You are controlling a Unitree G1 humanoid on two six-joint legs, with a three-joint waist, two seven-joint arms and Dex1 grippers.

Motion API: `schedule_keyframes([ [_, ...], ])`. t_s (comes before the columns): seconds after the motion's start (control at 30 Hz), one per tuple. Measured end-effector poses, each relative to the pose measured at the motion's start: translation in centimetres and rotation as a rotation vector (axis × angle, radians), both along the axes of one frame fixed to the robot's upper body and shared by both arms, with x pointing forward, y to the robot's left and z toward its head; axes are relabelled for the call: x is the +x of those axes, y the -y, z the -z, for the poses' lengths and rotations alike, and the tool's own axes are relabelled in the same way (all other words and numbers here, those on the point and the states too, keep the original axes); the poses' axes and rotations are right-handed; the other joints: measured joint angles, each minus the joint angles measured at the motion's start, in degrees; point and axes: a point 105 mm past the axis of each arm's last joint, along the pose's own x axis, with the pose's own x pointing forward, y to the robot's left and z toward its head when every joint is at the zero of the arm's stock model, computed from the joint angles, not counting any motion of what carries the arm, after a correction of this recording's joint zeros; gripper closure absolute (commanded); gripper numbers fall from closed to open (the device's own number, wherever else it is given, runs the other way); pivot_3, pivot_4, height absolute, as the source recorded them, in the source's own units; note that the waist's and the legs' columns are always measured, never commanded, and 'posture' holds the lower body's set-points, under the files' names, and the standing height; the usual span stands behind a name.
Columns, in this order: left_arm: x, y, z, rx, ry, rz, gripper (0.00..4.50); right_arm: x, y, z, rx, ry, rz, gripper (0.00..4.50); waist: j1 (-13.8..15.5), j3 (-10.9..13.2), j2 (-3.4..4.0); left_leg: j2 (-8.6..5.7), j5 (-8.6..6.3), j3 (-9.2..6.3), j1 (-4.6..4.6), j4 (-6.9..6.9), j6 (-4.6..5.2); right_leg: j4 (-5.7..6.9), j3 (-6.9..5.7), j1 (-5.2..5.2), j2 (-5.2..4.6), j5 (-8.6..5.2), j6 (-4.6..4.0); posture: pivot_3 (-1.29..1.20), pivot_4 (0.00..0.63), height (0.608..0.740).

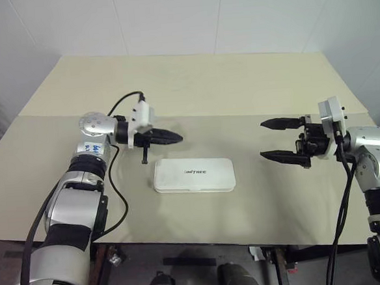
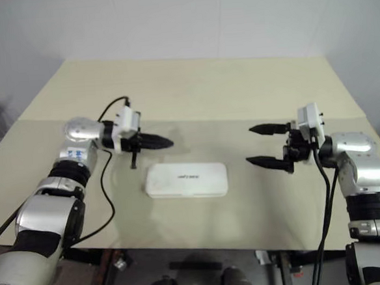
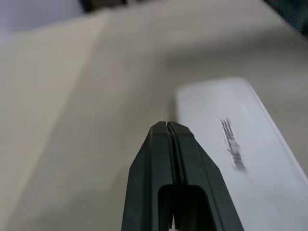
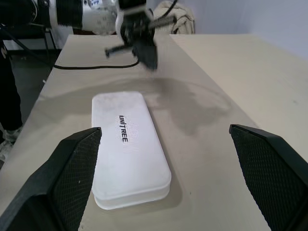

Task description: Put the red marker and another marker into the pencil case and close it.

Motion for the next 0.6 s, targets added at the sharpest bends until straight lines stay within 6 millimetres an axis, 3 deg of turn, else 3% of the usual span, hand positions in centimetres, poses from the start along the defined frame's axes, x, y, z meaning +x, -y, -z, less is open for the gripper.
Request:
schedule_keyframes([
  [0.07,-0.5,-1.3,-0.7,-0.088,-0.003,-0.007,4.48,0.3,-0.2,-0.4,0.0,0.012,-0.003,0.0,-0.2,0.0,0.02,0.04,0.0,-0.01,0.01,-0.01,0.0,0.01,-0.01,0.0,0.01,0.0,0.0,0.0,0.15,0.74],
  [0.17,-1.7,-4.8,1.6,-0.079,-0.065,-0.068,3.87,0.6,-0.5,-0.5,-0.001,0.015,-0.006,0.0,-0.9,0.0,0.05,0.08,0.0,-0.01,0.05,-0.08,-0.01,0.02,-0.01,0.0,0.03,-0.01,-0.01,0.0,0.15,0.74],
  [0.3,-3.4,-7.5,4.7,-0.019,-0.179,-0.125,2.56,1.0,-0.6,0.0,0.001,-0.006,-0.002,0.0,-1.0,0.0,0.06,0.05,0.01,-0.04,0.0,-0.04,-0.02,0.02,-0.04,0.0,-0.02,0.0,-0.01,0.0,0.15,0.74],
  [0.53,-5.6,-9.4,4.1,0.009,-0.127,-0.148,0.19,1.8,-1.4,-0.4,0.002,0.009,-0.021,0.0,-0.7,0.0,0.07,-0.01,0.02,-0.06,0.01,-0.01,-0.03,-0.02,-0.1,0.05,-0.11,0.0,-0.01,0.0,0.15,0.74],
  [0.6,-6.1,-9.7,4.4,0.009,-0.125,-0.151,0.03,1.9,-1.4,-0.3,0.0,0.009,-0.02,0.0,-0.7,0.0,0.08,0.0,0.02,-0.06,0.01,-0.03,-0.03,-0.03,-0.1,0.04,-0.11,0.0,-0.01,0.0,0.15,0.74],
])
